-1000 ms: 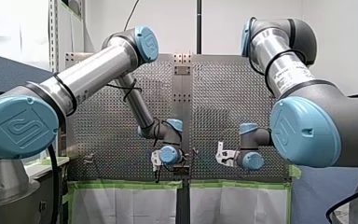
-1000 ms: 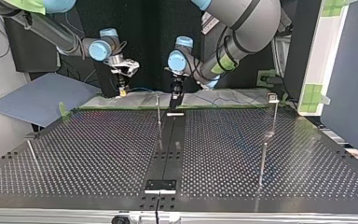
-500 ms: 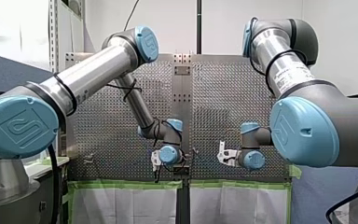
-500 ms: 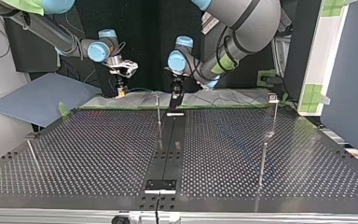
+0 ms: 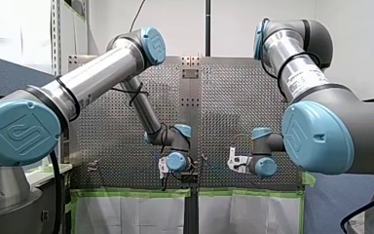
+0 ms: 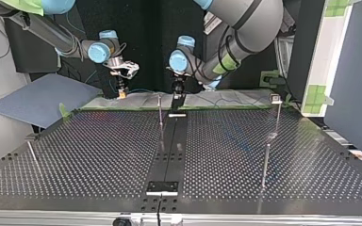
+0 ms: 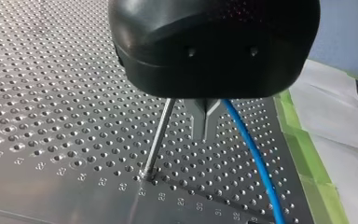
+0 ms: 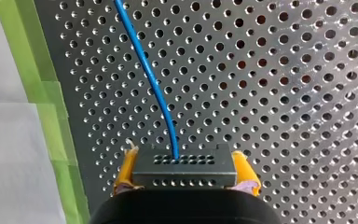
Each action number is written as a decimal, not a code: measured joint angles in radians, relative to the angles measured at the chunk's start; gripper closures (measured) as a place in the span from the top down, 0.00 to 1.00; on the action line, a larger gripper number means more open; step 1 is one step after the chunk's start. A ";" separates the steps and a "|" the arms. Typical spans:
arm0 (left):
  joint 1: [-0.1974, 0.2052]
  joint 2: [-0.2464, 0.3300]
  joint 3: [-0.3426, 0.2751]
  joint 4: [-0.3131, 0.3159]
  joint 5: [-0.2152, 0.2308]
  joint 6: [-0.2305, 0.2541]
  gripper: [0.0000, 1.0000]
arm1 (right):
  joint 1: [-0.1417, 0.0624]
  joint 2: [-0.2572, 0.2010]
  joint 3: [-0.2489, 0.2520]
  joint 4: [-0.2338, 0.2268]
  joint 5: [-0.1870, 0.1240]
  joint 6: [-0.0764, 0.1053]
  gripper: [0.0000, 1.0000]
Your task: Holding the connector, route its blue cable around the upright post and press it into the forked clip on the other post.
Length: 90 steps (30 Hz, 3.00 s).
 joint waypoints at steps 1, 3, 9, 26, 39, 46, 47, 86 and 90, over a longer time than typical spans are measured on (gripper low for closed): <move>0.000 0.000 0.000 0.000 -0.001 0.000 0.04 | 0.000 0.000 0.000 0.004 0.000 -0.004 0.00; -0.003 0.001 0.000 -0.006 -0.008 0.005 0.04 | 0.000 0.000 0.000 0.017 0.000 -0.018 0.00; -0.017 0.004 0.000 -0.059 -0.047 0.032 0.04 | 0.001 0.000 0.000 0.066 0.009 -0.071 0.00; -0.054 0.049 -0.011 -0.094 -0.075 0.049 0.04 | -0.003 -0.040 0.003 0.110 0.031 -0.116 0.00; -0.050 0.061 -0.007 -0.085 -0.026 0.028 0.04 | -0.006 -0.048 0.003 0.106 0.026 -0.084 0.00; -0.048 0.060 -0.023 -0.066 -0.020 0.015 0.04 | -0.006 -0.047 0.003 0.102 0.025 -0.080 0.00; -0.046 0.060 -0.027 -0.060 -0.020 0.012 0.04 | -0.006 -0.047 0.003 0.101 0.025 -0.080 0.00; 0.021 -0.028 0.112 -0.102 0.060 -0.018 0.06 | -0.028 -0.043 0.002 0.043 0.038 -0.048 0.00; 0.035 -0.028 0.121 -0.113 0.075 -0.019 0.06 | -0.039 -0.043 0.000 0.029 0.053 -0.038 0.00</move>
